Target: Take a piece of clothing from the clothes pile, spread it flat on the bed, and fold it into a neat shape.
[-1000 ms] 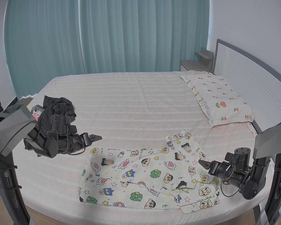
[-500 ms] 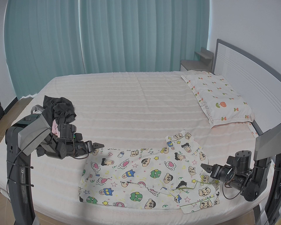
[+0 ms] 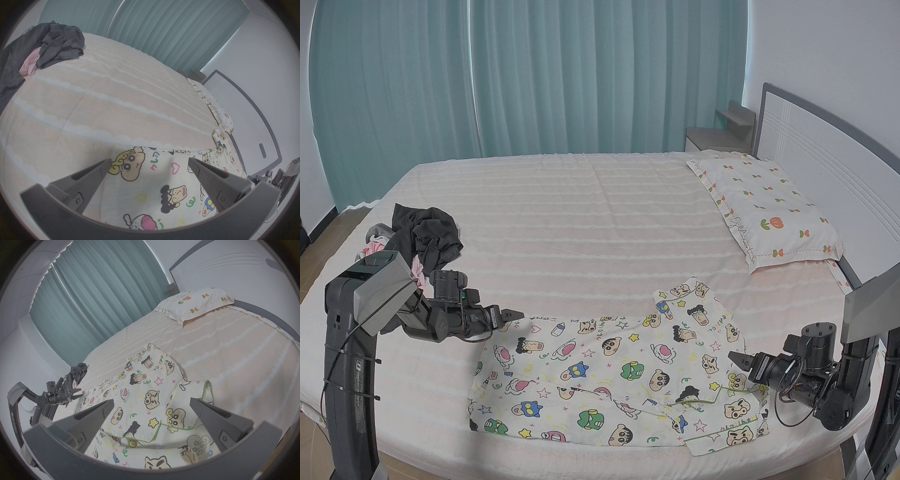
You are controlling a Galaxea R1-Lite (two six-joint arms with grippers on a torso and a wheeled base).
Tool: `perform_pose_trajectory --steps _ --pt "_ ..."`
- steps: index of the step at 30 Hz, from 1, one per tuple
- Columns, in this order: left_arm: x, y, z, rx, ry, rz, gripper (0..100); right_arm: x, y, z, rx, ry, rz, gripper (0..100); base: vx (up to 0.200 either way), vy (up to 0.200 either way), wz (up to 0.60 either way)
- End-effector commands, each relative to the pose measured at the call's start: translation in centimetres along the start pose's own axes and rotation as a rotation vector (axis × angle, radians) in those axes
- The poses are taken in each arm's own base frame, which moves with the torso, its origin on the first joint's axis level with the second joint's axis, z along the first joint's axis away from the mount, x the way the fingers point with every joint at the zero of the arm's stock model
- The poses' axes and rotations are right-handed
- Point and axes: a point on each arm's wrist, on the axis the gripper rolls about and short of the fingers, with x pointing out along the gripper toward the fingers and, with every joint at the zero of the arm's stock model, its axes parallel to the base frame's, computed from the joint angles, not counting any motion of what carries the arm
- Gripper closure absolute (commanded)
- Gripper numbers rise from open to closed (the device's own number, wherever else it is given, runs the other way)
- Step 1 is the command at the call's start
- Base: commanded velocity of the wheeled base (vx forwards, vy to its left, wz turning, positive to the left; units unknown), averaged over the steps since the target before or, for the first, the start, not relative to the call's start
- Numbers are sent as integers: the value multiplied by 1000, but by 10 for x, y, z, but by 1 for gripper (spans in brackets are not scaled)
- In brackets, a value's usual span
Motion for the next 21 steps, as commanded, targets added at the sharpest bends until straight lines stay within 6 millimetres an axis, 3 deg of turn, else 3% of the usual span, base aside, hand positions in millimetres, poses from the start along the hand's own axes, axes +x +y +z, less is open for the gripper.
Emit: perform_pose_trajectory --steps 1,8,17,18,21 --pt "-3 4 5 4 -14 5 0 1 -1 -1 0 -5 2 0 0 0 0" --pt "-3 9 -1 23 24 25 0 2 0 -1 -1 -5 3 0 0 0 0" --pt "1 2 0 32 25 4 0 4 1 1 -2 -14 11 0 0 0 0" --pt "1 1 0 29 25 3 100 5 2 2 -1 -19 15 0 0 0 0" --pt "3 2 1 29 20 11 100 11 4 9 3 -54 29 0 0 0 0"
